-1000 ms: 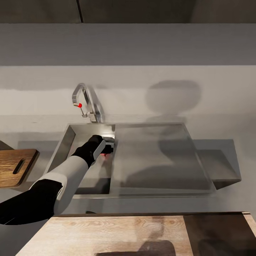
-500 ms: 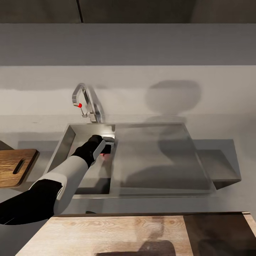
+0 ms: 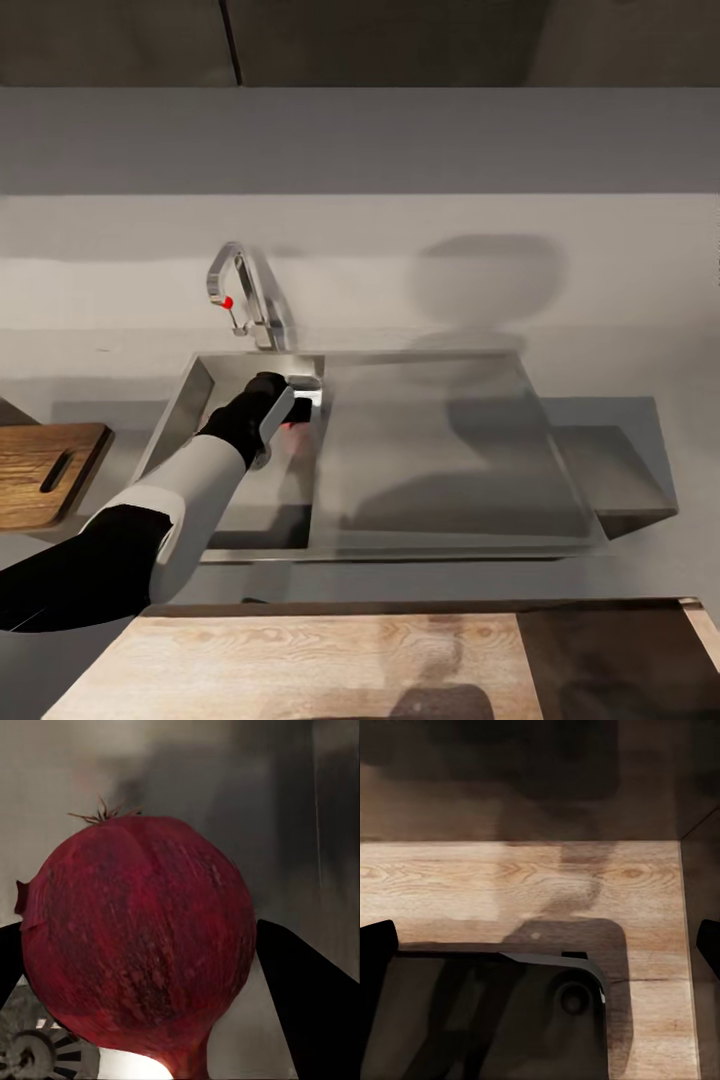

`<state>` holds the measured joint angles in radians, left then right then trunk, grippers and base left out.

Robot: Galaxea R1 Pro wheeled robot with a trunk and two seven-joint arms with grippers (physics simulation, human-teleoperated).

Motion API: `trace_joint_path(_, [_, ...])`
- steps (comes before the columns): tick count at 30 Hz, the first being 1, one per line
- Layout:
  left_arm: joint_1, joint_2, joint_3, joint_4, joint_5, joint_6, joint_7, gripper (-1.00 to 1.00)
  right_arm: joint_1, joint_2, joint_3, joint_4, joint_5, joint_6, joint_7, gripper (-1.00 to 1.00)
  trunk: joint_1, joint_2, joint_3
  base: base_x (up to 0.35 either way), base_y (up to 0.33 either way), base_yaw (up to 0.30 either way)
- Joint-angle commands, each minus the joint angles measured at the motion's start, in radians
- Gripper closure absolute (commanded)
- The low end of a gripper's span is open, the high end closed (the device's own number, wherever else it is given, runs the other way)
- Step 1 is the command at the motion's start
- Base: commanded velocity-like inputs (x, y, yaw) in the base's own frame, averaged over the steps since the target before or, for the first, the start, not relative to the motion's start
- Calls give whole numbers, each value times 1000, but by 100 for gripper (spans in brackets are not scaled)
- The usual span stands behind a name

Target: In the kitchen, take the Vidalia onion out of the sink, dice it on the chopping board with the paring knife, put the diced onion into the bowl on the countertop, then place both the paring knife and the chopping board into the sink.

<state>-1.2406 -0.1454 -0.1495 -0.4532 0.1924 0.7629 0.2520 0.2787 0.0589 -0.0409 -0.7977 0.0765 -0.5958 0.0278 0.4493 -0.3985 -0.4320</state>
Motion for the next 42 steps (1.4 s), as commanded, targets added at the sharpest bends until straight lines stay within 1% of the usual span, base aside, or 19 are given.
trace_joint_path(1, [0,4,-7,-17,13,5,9,100,0,1,-5,-2,8,-1,3,-100,1,-2,0,0,0,0])
trace_joint_path(4, [13,9,-7,-48,13,8,9,100,0,1,-5,-2,8,-1,3,-100,1,-2,5,0,0,0])
trace_joint_path(7, [50,14,-7,-114,13,11,8,100,0,1,-5,-2,8,0,3,-100,1,-2,9,0,0,0])
trace_joint_path(10, [130,28,-7,-240,13,17,7,100,0,1,-5,-1,7,1,3,-100,1,-2,14,0,0,0])
trace_joint_path(11, [146,30,-7,-264,13,19,7,100,0,1,-5,0,7,1,3,-100,1,-2,15,0,0,0])
trace_joint_path(13, [207,45,-7,-362,13,41,7,100,0,1,-5,0,7,1,3,-100,1,-2,18,0,0,0])
trace_joint_path(14, [222,49,-7,-389,13,50,7,100,0,1,-5,0,7,1,3,-100,1,-2,20,0,0,0])
trace_joint_path(18, [343,69,-7,-634,13,171,8,100,0,1,-5,0,7,1,3,-100,1,-2,25,0,0,0])
trace_joint_path(19, [357,71,-7,-666,13,184,8,100,0,1,-5,0,7,1,3,-100,1,-2,27,0,0,0])
trace_joint_path(20, [391,76,-7,-756,13,211,8,100,0,1,-5,0,7,1,3,-100,1,-2,28,0,0,0])
trace_joint_path(22, [431,86,-7,-857,13,229,9,100,0,1,-5,0,8,1,3,-100,1,-2,31,0,0,0])
trace_joint_path(24, [469,103,-7,-942,13,238,9,100,0,1,-5,0,7,1,3,-100,1,-2,34,0,0,0])
trace_joint_path(26, [483,110,-7,-982,13,240,9,100,0,1,-5,0,8,1,3,-100,1,-2,37,0,0,0])
trace_joint_path(29, [492,113,-7,-1007,12,241,9,100,0,1,-5,0,7,1,3,-100,1,-2,41,0,55,0])
trace_joint_path(42, [495,115,-7,-1022,13,242,9,100,0,1,-5,0,8,1,3,-100,1,-2,62,-65,232,0])
